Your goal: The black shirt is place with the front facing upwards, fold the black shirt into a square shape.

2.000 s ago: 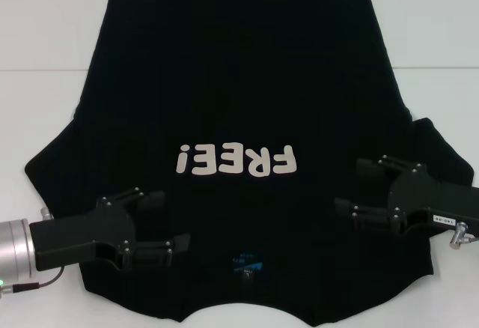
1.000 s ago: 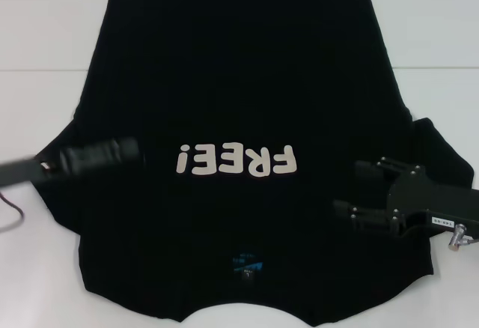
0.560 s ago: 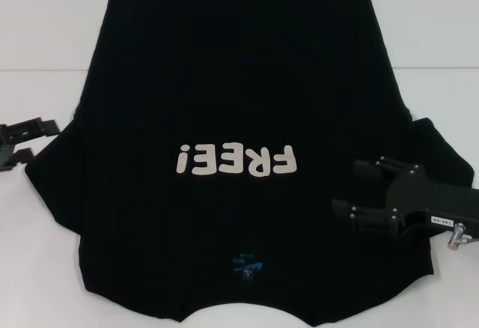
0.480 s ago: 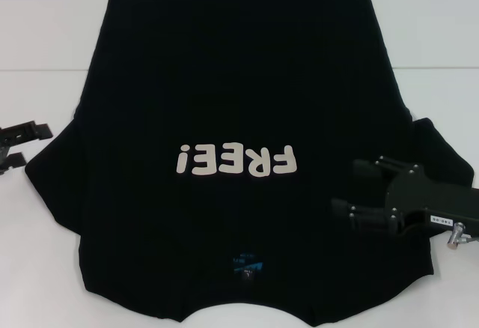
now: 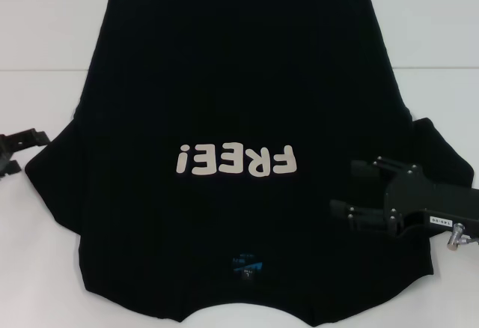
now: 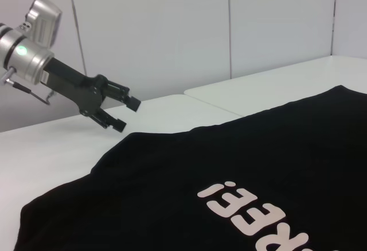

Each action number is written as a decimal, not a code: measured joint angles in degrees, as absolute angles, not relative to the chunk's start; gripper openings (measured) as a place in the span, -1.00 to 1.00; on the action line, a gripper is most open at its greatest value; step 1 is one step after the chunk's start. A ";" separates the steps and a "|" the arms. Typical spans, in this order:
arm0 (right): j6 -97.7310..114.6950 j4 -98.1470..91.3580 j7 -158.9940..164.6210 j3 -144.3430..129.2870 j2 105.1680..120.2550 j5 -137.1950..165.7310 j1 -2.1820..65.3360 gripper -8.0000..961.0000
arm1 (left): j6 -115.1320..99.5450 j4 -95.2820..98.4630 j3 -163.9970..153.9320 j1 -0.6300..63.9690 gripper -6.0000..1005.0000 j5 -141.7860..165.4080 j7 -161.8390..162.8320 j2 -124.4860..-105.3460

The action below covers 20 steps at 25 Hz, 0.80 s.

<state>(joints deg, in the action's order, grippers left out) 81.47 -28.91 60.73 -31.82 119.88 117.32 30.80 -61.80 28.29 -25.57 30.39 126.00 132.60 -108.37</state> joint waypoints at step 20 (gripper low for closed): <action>82.24 -28.91 60.73 -31.82 119.87 117.32 30.41 0.86 | -60.33 26.51 -25.70 30.18 0.88 126.21 132.25 -108.96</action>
